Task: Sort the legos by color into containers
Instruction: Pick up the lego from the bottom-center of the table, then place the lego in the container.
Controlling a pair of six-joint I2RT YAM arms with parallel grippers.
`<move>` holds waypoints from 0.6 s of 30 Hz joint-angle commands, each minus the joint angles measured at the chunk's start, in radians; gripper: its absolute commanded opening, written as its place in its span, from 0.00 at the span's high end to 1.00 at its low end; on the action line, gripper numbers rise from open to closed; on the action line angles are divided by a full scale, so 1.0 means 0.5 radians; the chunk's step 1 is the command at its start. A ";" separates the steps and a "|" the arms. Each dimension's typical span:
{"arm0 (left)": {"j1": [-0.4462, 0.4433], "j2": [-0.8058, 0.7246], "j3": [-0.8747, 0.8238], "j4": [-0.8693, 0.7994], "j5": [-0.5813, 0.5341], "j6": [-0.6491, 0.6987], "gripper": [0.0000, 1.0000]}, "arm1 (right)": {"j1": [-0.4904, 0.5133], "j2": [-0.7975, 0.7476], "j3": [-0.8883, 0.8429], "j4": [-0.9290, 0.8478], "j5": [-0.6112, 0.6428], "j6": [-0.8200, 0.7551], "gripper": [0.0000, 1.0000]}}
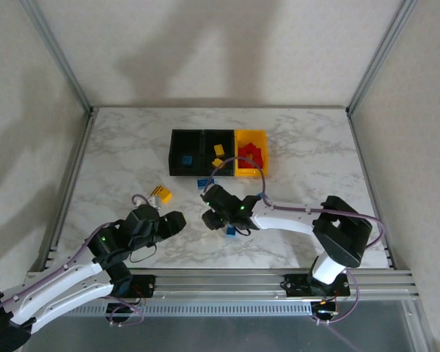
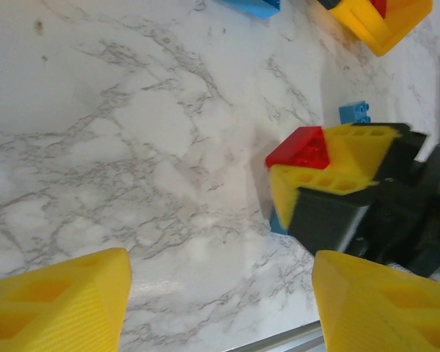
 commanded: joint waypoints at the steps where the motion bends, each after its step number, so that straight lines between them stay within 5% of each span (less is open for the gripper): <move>1: -0.001 0.098 0.002 0.248 -0.004 0.019 0.34 | -0.134 -0.117 0.081 -0.079 0.038 0.030 0.52; 8: 0.000 0.434 0.114 0.614 -0.066 0.081 0.34 | -0.487 -0.161 0.276 -0.191 0.009 0.100 0.52; 18: 0.000 0.843 0.340 0.822 -0.046 0.194 0.34 | -0.919 0.192 0.716 -0.343 0.008 0.147 0.52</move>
